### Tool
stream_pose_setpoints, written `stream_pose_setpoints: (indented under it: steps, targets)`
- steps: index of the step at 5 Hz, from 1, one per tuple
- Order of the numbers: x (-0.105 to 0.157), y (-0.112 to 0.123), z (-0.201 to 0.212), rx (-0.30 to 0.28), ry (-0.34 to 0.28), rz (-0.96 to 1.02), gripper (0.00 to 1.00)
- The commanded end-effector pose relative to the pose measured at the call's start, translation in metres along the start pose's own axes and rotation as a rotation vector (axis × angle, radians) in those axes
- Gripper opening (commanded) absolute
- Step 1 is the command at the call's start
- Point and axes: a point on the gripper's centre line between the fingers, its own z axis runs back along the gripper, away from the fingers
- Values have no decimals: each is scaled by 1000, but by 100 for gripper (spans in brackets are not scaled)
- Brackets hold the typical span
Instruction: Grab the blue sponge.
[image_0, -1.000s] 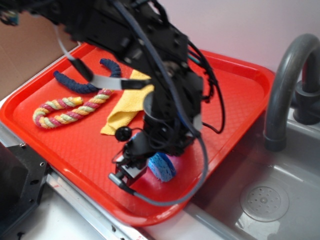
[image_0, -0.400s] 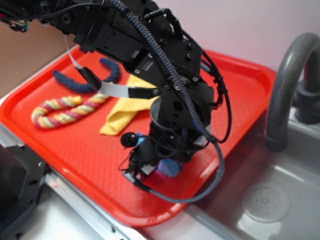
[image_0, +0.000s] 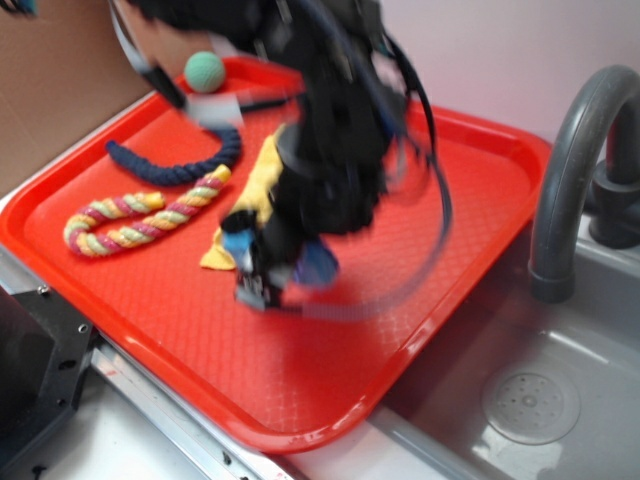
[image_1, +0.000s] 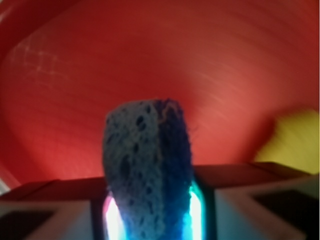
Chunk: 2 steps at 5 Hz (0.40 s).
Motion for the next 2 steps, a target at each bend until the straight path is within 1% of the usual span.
stream_pose_setpoints:
  steps: [1,2]
  targets:
    - [-76,-14,79,-7,-242,522,0]
    - [-100,-16,90,-82,-265,764,0]
